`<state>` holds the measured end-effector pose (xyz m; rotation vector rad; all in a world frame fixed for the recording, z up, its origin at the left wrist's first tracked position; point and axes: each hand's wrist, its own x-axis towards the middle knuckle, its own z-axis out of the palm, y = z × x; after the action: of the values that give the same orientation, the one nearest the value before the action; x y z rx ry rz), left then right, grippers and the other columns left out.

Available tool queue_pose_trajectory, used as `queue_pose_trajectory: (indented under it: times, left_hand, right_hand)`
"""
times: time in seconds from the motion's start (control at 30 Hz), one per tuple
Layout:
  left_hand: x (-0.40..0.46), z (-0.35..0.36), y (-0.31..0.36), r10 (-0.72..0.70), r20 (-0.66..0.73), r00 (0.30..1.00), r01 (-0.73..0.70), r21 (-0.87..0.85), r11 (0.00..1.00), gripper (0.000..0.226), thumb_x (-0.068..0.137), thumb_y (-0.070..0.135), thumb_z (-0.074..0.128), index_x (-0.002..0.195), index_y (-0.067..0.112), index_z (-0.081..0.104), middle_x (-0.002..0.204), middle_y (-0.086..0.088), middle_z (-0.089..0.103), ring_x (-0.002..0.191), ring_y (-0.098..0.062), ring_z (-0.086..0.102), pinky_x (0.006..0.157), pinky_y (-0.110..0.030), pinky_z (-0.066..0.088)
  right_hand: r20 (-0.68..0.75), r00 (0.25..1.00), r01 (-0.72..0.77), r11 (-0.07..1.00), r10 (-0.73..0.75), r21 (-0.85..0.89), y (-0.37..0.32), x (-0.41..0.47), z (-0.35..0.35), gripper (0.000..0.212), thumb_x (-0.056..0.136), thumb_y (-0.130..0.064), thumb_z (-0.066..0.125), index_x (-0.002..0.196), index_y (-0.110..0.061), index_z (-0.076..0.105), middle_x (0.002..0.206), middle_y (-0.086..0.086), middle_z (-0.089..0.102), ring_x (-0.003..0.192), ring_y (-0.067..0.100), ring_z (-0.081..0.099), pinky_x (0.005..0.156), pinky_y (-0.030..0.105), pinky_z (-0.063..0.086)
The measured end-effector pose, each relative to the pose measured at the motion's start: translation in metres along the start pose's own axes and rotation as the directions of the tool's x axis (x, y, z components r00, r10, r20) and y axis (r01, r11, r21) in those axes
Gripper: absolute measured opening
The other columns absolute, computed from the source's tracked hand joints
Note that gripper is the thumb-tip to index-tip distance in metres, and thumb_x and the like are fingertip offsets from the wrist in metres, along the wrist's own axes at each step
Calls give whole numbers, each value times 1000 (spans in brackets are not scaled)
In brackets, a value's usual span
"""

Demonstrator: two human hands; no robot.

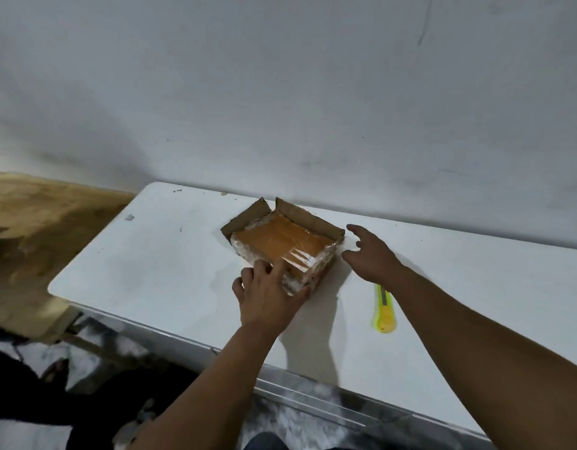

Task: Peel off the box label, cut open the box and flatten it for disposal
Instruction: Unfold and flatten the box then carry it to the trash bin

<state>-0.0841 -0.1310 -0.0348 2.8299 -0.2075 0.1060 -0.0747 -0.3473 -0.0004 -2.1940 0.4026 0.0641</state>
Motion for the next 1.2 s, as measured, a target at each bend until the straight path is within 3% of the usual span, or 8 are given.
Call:
queue_pose_trajectory:
  times: [0.13,0.3,0.57,0.7,0.9,1.0,1.1,1.2]
  left_hand:
    - [2,-6,-6,20,63,998,-20,-7,1000,57,75,77,51,119,41,53,118,6,61,119,-25,46,106,-44,26]
    - [8,-16,-28,92,115,989,-87,-45,995,58,75,79,50,120,42,51,120,12,61,123,-21,43,106,-42,23]
    - [34,-36,-83,263,252,931,-223,-176,959,60,74,65,54,128,40,47,128,15,60,123,-20,51,102,-39,34]
    - [48,-38,-104,246,350,904,-17,-546,838,66,87,26,70,144,32,36,142,5,59,110,-16,63,94,-32,50]
    - [58,-38,-123,189,238,953,-11,-593,805,57,91,-4,52,145,12,43,143,-11,48,131,-26,48,96,-16,31]
    - [61,-40,-129,146,241,959,37,-621,783,59,91,-3,47,147,15,44,141,-15,42,131,-27,45,104,-22,33]
    - [66,-40,-130,122,244,962,81,-680,728,54,97,8,50,151,14,41,149,-11,44,138,-24,43,108,-24,30]
    - [71,-38,-131,140,290,947,125,-729,673,57,97,26,61,150,19,41,152,-2,48,140,-25,47,114,-37,39]
  right_hand:
    - [47,998,29,999,-30,15,-9,6,8,42,86,-19,61,128,-22,55,125,-2,60,116,23,58,97,36,47]
    - [-87,996,25,999,-27,-25,-5,-4,23,23,89,-27,59,112,-24,59,104,-3,67,92,18,63,72,28,46]
    - [-33,982,-182,973,188,142,-21,-48,56,57,86,-34,65,137,-25,44,78,1,67,67,14,61,54,23,42]
    - [79,960,-281,923,270,261,-43,-73,79,68,81,-28,70,139,-27,36,86,9,72,70,17,69,59,24,49]
    - [87,896,-388,671,436,632,-63,-94,130,83,57,-13,79,125,-21,34,102,19,67,81,27,74,75,39,62]
    - [147,872,-398,504,466,767,-66,-99,155,88,49,-6,79,125,-15,37,115,21,63,92,32,72,75,39,62]
    - [192,874,-390,409,446,825,-74,-104,170,69,55,1,77,121,3,53,110,22,69,98,33,71,77,36,61]
    - [233,869,-397,333,437,855,-83,-108,186,47,70,10,72,116,6,61,105,20,73,100,33,71,79,36,60]
